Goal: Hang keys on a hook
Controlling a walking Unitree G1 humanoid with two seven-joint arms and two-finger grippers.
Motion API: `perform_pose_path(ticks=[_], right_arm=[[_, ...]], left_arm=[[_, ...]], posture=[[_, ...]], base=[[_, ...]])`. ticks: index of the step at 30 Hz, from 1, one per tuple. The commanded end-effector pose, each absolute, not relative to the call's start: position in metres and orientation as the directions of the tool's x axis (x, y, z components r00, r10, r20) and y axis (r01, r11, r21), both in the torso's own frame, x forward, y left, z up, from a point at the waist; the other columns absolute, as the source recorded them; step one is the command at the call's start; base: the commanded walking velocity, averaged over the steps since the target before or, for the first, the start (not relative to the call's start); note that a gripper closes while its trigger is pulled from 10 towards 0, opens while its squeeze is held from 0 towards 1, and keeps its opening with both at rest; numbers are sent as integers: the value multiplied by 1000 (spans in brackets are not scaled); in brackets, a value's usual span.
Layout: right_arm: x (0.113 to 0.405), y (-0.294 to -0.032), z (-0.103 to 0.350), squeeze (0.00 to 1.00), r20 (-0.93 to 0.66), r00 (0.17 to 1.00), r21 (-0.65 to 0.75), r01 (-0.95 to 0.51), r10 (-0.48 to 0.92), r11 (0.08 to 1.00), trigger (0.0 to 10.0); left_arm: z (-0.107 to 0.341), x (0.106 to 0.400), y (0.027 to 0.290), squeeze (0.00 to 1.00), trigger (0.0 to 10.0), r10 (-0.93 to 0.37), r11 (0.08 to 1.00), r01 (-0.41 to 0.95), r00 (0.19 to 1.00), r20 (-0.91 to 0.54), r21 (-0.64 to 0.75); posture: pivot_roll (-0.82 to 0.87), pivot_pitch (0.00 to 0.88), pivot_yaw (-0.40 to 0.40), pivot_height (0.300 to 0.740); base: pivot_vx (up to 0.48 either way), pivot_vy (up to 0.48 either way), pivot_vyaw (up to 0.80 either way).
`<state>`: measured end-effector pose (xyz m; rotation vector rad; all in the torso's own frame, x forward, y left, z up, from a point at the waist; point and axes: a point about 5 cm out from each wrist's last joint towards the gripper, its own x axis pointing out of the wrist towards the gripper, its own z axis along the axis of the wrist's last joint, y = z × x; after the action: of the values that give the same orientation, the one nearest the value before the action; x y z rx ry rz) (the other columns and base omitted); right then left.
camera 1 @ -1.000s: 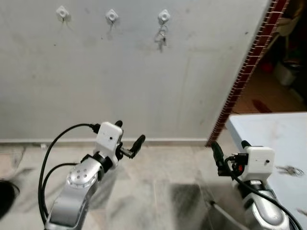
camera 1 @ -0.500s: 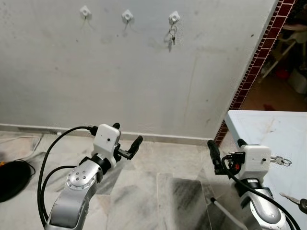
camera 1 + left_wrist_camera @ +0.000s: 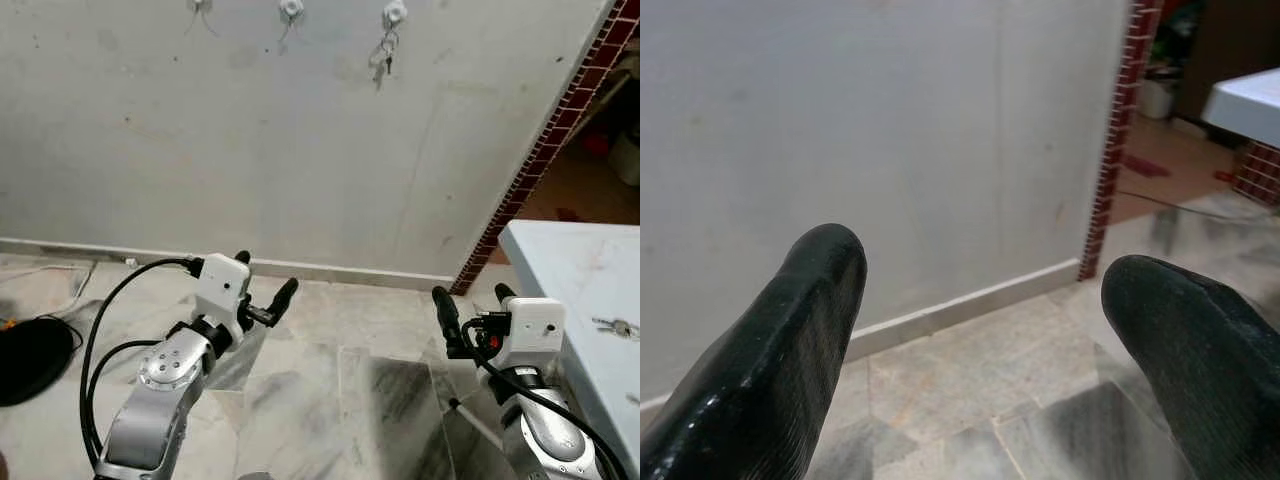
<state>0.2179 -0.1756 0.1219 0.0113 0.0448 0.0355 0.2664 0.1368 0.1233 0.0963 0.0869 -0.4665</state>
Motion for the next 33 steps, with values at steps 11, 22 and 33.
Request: perform_pose_path(ticks=[11, 22, 33], right_arm=[[217, -177, 123, 0, -45, 999, 10, -26, 26, 1000, 10000], [214, -178, 122, 0, -46, 999, 13, -18, 19, 1000, 10000], [224, -179, 125, 0, -24, 999, 2, -25, 25, 1000, 10000]], left_arm=[[124, 266, 131, 0, 10000, -457, 882, 465, 884, -100, 76], [129, 275, 131, 0, 10000, -454, 889, 457, 888, -70, 37], [127, 283, 129, 0, 10000, -430, 901, 433, 901, -62, 30]], posture=[[89, 0, -29, 740], [71, 0, -23, 740], [74, 0, -24, 740]], base=[[-22, 193, 0], [0, 0, 0], [0, 0, 0]])
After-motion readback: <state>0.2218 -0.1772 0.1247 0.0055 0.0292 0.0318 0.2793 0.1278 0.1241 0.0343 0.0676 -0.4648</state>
